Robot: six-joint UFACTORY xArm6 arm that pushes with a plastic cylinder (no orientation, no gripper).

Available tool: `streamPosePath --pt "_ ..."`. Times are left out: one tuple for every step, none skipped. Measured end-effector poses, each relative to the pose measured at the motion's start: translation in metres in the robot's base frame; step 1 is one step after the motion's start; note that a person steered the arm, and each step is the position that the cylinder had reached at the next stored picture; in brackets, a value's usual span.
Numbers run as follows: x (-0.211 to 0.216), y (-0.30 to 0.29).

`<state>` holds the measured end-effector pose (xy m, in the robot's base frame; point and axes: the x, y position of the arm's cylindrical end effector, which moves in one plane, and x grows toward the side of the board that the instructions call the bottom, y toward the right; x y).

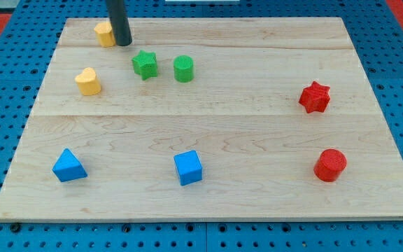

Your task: Move the yellow blocks and the green blocks close to their respective colored blocks

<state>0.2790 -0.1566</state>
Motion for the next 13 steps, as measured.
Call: streamPosePath --pt "0.036 -0.004" --pt "0.058 0.077" --pt "0.073 0.087" --pt "0.116 0.067" --pt "0.147 -0.009" --pt "0.119 -0.042" --pt "0.073 -0.042" --pt "0.046 -0.041" --pt "0.033 -0.041" --pt "0.044 -0.040" --pt "0.051 -0.072" --pt "0.030 -0.061" --pt "0.016 -0.037"
